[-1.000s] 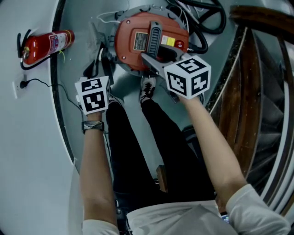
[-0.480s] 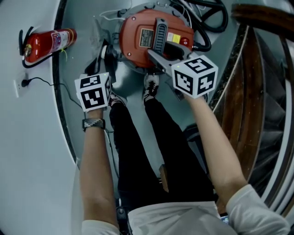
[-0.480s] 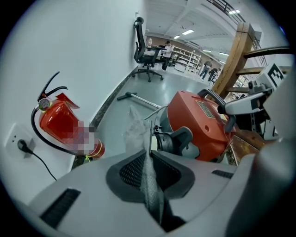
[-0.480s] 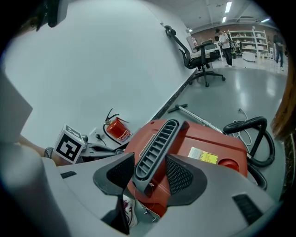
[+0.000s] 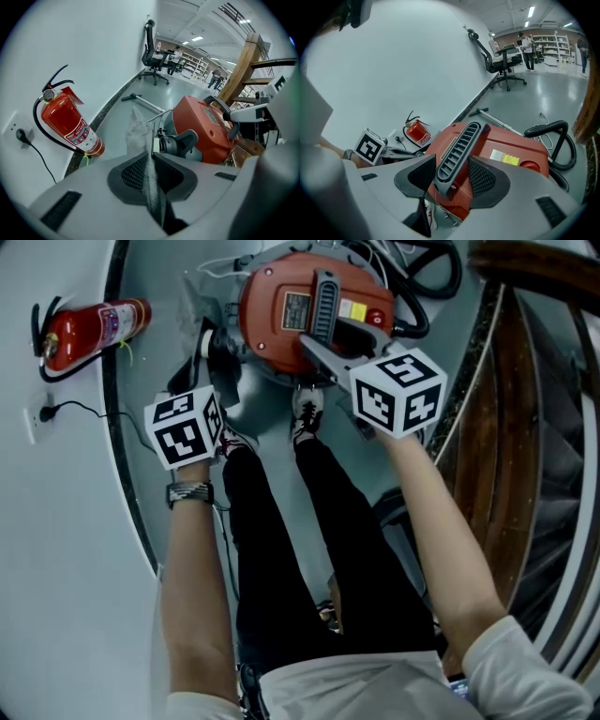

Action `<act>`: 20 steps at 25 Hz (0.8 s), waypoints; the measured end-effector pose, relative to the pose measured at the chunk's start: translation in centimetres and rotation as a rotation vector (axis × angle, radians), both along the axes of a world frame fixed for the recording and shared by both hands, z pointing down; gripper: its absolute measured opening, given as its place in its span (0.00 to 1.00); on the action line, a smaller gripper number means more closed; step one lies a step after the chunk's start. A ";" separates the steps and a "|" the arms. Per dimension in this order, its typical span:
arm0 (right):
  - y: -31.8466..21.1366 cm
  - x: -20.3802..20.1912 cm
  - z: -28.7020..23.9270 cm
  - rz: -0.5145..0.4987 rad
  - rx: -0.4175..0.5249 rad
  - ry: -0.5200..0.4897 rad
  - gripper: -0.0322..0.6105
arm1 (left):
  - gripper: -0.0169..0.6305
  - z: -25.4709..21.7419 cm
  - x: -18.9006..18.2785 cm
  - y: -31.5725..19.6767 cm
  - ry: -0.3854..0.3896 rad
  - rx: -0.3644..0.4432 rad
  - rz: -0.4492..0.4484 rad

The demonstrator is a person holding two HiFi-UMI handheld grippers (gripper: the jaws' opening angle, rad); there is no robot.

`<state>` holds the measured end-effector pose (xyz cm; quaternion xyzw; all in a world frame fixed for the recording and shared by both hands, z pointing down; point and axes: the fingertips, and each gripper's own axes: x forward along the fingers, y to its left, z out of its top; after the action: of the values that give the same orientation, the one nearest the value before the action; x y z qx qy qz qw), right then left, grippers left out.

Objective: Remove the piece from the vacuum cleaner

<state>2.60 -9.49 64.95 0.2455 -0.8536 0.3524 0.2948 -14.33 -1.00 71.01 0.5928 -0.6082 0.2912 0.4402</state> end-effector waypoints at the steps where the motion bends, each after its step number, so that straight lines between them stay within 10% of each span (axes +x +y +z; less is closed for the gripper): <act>1: 0.0 0.0 0.0 0.001 0.002 -0.001 0.37 | 0.07 0.0 0.0 0.0 -0.001 0.000 -0.006; 20: -0.1 0.3 -0.2 0.059 0.047 0.001 0.37 | 0.08 0.1 -0.6 0.2 0.046 0.016 -0.059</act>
<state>2.91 -9.61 64.72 0.2778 -0.8539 0.3405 0.2788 -14.91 -0.77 71.09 0.5847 -0.6175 0.2597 0.4576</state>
